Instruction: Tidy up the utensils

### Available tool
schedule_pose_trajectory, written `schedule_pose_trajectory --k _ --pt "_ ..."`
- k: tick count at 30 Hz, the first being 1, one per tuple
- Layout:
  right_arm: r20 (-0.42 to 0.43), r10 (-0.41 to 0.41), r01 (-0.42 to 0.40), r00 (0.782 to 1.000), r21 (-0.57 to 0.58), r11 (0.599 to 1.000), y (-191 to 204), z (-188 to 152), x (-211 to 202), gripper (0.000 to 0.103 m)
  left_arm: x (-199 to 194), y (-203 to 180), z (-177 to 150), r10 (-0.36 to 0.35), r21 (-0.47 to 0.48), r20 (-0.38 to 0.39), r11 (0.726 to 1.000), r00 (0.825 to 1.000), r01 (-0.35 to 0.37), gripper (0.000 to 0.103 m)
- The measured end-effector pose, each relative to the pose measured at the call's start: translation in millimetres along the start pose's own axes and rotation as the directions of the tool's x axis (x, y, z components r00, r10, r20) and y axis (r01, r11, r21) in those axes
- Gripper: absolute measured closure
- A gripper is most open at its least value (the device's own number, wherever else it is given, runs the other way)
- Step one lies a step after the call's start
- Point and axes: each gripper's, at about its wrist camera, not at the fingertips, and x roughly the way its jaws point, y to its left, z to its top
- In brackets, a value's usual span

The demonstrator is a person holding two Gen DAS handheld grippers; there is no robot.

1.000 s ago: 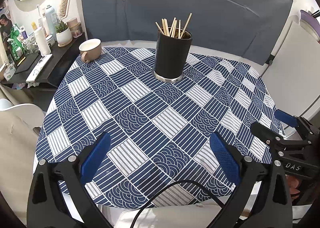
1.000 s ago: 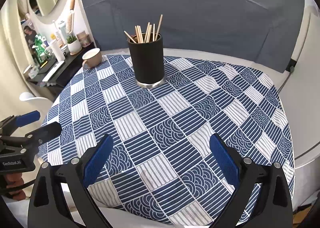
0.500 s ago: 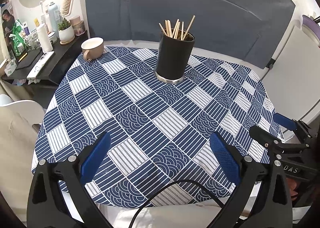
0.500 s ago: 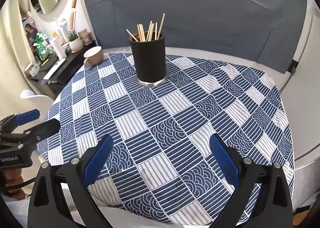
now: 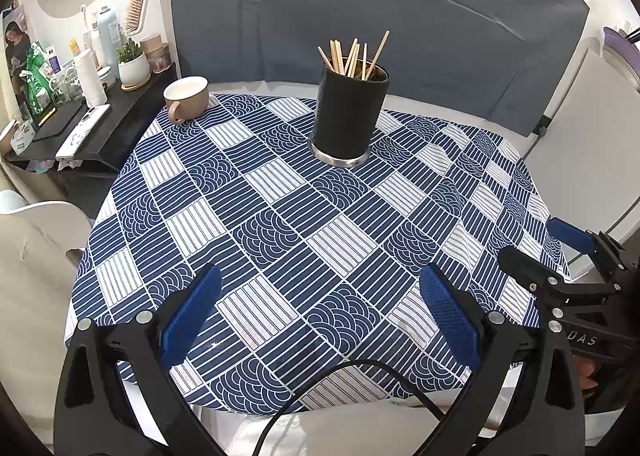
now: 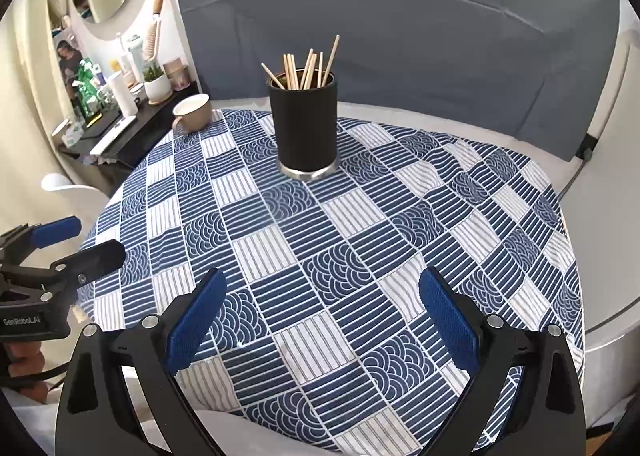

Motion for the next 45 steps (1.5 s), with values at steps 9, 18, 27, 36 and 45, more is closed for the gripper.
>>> schedule_pose_trajectory --k 9,18,27,36,45 --pt "0.000 0.007 -0.007 1.000 -0.008 1.000 2 -1 0 0.010 -1 -2 -1 0.014 0.007 0.006 1.000 1.000 -0.014 0.006" --pt "0.001 -0.002 0.002 1.000 0.000 1.000 2 -5 -1 0.010 -1 -3 -4 0.007 0.011 -0.001 1.000 1.000 -0.007 0.006" --pt "-0.006 -0.010 0.010 1.000 0.015 1.000 -2 -7 -2 0.010 -1 0 -5 0.017 -0.001 -0.006 1.000 1.000 -0.017 0.006" --pt "-0.005 -0.020 0.020 1.000 0.003 1.000 -5 -7 -2 0.010 0 -3 -8 0.011 -0.004 -0.006 1.000 1.000 -0.012 0.006" --pt "-0.009 -0.021 0.021 1.000 -0.008 1.000 -9 -8 -1 0.010 2 -10 -9 0.021 -0.013 -0.001 1.000 1.000 -0.021 0.006"
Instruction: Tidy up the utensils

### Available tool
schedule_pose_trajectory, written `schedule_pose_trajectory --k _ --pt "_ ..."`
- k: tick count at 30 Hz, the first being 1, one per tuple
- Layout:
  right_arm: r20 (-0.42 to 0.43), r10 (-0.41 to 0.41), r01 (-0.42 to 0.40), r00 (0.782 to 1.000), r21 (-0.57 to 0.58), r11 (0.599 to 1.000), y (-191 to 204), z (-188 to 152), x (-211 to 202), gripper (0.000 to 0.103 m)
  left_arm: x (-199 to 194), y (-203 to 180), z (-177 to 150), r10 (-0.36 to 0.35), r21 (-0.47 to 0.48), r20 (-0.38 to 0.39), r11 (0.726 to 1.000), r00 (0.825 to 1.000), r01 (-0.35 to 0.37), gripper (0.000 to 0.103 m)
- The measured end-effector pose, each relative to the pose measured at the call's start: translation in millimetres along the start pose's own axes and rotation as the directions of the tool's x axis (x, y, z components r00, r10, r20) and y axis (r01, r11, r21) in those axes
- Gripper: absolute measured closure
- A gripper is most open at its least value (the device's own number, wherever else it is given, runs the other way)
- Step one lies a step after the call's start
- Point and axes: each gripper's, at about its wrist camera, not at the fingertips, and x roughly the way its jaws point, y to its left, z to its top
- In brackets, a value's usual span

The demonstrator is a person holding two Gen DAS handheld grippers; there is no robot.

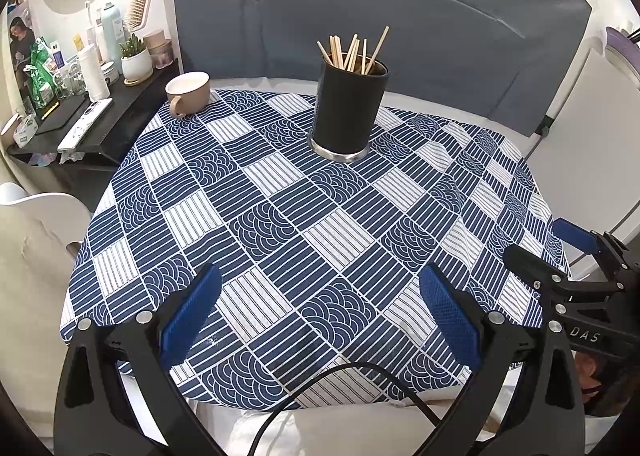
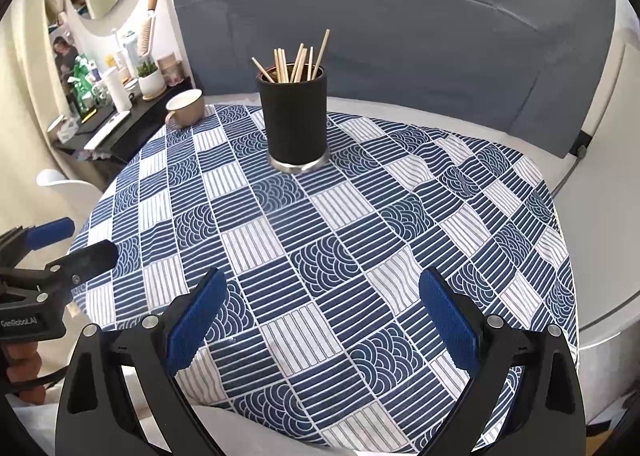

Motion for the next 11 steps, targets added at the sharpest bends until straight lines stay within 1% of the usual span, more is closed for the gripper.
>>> schedule_pose_trajectory --k 3,11 --pt "-0.001 0.009 -0.009 1.000 0.009 1.000 -4 1 1 0.010 0 -1 0 0.000 -0.004 0.001 1.000 1.000 0.000 0.006" --pt "-0.015 0.032 -0.032 0.999 0.024 0.999 -11 4 8 0.010 1 -2 2 0.028 -0.016 -0.001 0.999 1.000 -0.028 0.006"
